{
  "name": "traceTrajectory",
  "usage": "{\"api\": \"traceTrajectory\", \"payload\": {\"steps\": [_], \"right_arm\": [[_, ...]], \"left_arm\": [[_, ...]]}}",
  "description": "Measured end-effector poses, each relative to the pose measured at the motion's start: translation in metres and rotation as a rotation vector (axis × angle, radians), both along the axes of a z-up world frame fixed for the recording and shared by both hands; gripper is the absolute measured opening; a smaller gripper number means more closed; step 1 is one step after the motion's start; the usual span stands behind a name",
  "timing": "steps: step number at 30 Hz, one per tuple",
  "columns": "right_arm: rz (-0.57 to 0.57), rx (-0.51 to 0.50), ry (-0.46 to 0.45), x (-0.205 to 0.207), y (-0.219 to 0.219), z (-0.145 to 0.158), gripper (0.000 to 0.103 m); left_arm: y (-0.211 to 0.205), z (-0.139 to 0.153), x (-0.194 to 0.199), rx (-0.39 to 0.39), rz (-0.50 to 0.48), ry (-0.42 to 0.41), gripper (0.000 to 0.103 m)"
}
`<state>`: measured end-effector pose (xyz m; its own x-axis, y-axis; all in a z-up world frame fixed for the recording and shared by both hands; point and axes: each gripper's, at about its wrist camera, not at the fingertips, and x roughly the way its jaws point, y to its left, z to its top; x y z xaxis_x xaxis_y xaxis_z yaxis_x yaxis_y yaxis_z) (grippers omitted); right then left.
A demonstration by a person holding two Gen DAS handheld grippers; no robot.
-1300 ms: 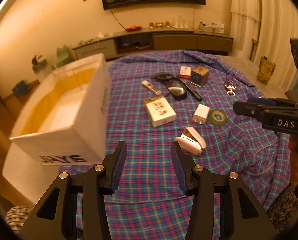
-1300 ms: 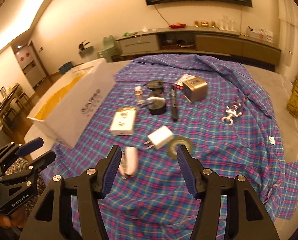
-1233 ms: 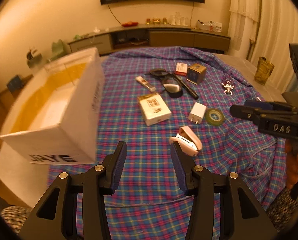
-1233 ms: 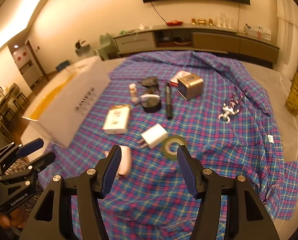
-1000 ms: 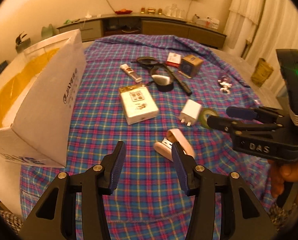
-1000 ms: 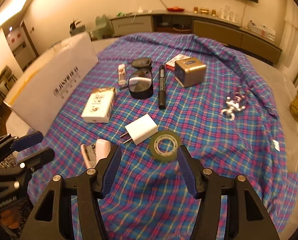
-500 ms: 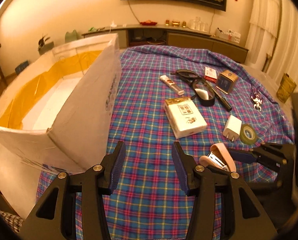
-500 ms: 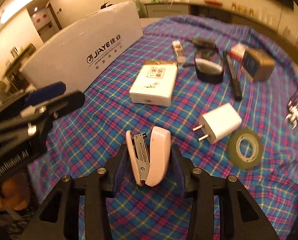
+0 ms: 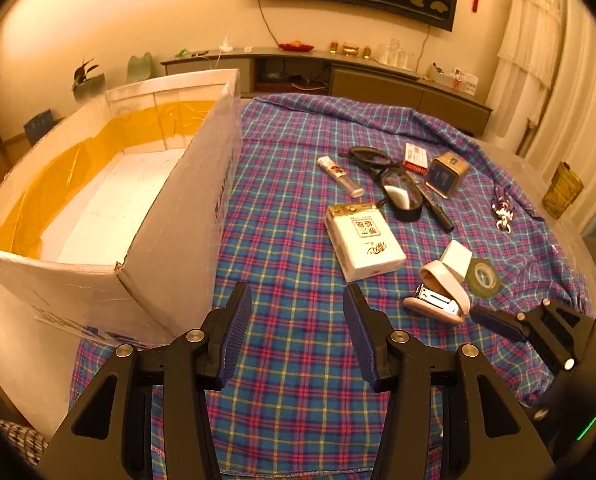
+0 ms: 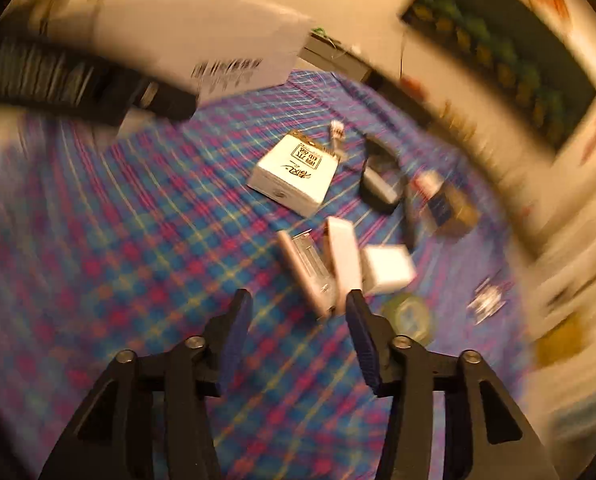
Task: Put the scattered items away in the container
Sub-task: 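Grasp the pink stapler with the right gripper and lift it, then grasp the white printed package with the left gripper while the right gripper holds the stapler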
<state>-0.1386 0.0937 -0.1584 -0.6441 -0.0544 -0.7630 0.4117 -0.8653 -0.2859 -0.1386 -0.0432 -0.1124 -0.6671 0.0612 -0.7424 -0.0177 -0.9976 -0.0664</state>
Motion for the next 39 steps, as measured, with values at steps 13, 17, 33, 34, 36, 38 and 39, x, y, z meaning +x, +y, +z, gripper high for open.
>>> {"api": "traceTrajectory", "payload": {"steps": [13,17,33,34,36,38,39], "right_arm": [[-0.224,-0.667,-0.199,-0.046,0.077,0.003,0.048],[-0.236,-0.743,-0.259,-0.059,0.076,-0.015,0.048],[0.047,-0.420,-0.102,-0.014,0.004,0.011,0.055],[0.036,-0.434,-0.106,-0.020,0.004,0.009,0.062],[0.024,-0.443,-0.118,-0.027,0.000,0.002,0.062],[0.017,-0.472,-0.143,-0.037,-0.003,-0.004,0.034],[0.015,-0.498,-0.168,-0.040,-0.002,-0.006,0.026]], "left_arm": [[0.005,-0.010,-0.013,-0.019,0.006,-0.015,0.051],[0.012,-0.016,-0.017,-0.032,0.006,-0.026,0.051],[-0.001,-0.014,-0.019,-0.043,0.054,-0.013,0.051],[-0.001,-0.013,-0.020,-0.041,0.055,-0.014,0.051],[0.000,-0.012,-0.023,-0.033,0.054,-0.018,0.051],[0.003,-0.010,-0.028,-0.016,0.046,-0.026,0.052],[0.007,-0.008,-0.031,-0.008,0.035,-0.027,0.052]]}}
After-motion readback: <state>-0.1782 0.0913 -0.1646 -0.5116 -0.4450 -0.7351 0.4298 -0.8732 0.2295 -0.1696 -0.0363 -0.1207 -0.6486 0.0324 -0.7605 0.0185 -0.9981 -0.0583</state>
